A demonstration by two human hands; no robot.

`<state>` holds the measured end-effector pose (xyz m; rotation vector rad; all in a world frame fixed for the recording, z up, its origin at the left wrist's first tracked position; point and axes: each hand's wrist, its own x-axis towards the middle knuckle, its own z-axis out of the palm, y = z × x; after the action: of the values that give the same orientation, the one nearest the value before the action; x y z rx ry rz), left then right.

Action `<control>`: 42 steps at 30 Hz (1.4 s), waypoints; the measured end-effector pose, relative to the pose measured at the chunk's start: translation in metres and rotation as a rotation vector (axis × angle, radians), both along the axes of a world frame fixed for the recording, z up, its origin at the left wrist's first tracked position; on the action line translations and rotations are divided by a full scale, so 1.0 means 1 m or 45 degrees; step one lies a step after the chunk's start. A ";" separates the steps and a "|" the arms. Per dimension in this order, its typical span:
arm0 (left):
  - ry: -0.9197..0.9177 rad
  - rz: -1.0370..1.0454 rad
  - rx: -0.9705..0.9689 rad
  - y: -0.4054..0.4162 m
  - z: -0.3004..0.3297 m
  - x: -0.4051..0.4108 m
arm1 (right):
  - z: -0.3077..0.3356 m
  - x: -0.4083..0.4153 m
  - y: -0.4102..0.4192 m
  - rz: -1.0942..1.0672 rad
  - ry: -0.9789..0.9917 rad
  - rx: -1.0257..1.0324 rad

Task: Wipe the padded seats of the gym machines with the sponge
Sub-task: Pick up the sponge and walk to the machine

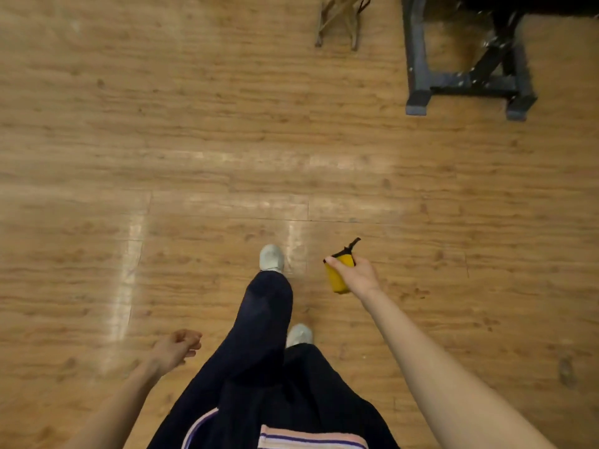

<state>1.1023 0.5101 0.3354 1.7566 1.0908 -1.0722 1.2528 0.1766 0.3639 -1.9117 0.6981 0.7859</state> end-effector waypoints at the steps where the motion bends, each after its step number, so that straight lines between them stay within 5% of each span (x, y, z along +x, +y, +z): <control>1: 0.006 0.005 -0.020 -0.001 -0.001 0.026 | -0.003 0.019 -0.002 0.020 0.015 -0.012; 19: -0.378 -0.349 -0.286 -0.099 0.004 0.583 | -0.022 0.241 -0.112 -0.568 0.517 -0.284; 34: -0.145 -0.168 -0.064 -0.167 -0.008 0.849 | -0.013 0.735 -0.186 -0.197 0.093 -0.067; 42: -0.146 -0.266 -0.119 -0.215 -0.023 1.066 | -0.025 0.902 -0.234 -0.275 0.085 -0.098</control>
<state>2.1680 0.2950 0.3123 1.8617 0.7882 -1.1130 2.1543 -0.0575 0.3388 -1.8471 0.9706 0.6976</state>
